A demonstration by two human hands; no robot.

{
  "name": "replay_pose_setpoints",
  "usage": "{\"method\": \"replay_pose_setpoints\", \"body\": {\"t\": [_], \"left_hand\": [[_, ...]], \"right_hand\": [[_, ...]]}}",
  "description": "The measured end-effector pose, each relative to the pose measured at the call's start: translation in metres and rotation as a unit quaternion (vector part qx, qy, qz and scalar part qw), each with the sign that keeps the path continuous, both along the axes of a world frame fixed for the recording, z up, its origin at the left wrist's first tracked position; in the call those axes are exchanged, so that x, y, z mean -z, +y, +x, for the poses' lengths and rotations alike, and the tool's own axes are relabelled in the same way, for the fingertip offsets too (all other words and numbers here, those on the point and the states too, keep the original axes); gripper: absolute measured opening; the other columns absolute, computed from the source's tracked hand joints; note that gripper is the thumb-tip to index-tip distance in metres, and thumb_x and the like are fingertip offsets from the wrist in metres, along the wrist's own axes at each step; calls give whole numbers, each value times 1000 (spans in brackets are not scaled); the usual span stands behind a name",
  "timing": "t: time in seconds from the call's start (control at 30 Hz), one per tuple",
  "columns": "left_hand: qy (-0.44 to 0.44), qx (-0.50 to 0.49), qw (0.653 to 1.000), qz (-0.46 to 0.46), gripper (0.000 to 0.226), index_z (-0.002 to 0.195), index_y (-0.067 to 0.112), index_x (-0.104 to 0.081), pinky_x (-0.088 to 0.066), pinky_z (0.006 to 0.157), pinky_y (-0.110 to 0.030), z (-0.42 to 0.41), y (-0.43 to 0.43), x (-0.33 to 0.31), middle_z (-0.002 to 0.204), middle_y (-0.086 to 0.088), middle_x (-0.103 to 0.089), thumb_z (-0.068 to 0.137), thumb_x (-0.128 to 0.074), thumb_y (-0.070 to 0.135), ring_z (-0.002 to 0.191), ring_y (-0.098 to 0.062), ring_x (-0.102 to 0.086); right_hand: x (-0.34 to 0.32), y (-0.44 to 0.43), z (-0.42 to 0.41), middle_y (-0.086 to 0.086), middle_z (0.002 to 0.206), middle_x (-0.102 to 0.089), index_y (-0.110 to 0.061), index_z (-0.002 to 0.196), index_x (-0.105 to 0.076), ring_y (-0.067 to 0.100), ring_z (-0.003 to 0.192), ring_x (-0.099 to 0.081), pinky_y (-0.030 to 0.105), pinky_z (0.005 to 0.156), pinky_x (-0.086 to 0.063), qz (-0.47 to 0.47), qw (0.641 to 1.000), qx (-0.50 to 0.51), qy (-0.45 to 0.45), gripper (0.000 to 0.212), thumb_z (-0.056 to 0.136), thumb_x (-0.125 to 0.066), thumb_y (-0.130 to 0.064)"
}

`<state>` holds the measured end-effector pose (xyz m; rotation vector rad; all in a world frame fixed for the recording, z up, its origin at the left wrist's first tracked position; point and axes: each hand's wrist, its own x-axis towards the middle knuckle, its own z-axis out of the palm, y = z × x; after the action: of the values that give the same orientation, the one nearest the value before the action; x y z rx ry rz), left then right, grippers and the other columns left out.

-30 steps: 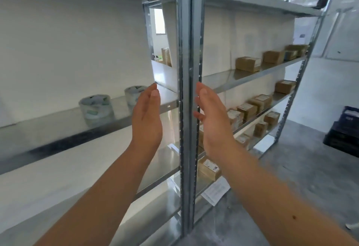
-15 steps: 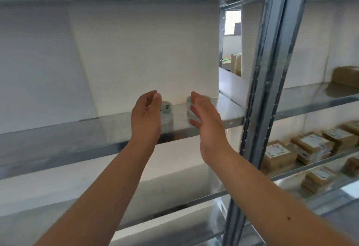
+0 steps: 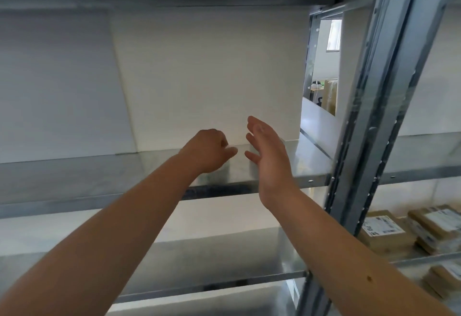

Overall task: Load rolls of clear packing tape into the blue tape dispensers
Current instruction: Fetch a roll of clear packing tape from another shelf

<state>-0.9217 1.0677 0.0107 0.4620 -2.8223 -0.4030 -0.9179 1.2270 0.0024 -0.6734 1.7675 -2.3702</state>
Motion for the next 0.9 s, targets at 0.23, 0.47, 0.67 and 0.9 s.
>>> {"method": "replay_pose_setpoints", "body": {"t": [0.23, 0.47, 0.67, 0.9], "left_hand": [[-18, -42, 997, -62, 24, 91, 18, -55, -59, 85, -40, -28, -4, 18, 100, -7, -69, 98, -63, 39, 89, -25, -66], [-10, -75, 996, -47, 31, 80, 19, -61, -60, 84, -39, -30, -4, 20, 80, -2, -65, 99, -59, 43, 81, -21, -67], [282, -145, 902, 294, 59, 78, -5, -67, -43, 61, -28, -5, 9, -5, 73, -16, -64, 96, -65, 51, 67, -20, -58], [301, -126, 775, 541, 52, 90, 11, -78, -65, 90, -47, 24, 34, 2, 96, -12, -82, 88, -72, 62, 92, -31, -80]], "right_hand": [[9, -6, -13, -13, 144, -58, -35, 136, -59, 11, 132, -54, 38, 112, -46, 6, 1000, -12, -22, 32, 107, -46, -39], [18, -7, -23, -11, 127, -63, -38, 107, -63, 15, 123, -58, 32, 98, -48, 17, 996, -8, -83, 17, 106, -47, -42], [9, -7, -40, 10, 116, -73, -20, 103, -68, 23, 112, -70, 43, 107, -54, -31, 994, -19, -107, 26, 106, -50, -38], [4, -30, -35, 12, 108, -81, -11, 112, -77, 29, 107, -76, 52, 106, -53, 19, 986, -106, -127, 74, 90, -45, -74]]}}
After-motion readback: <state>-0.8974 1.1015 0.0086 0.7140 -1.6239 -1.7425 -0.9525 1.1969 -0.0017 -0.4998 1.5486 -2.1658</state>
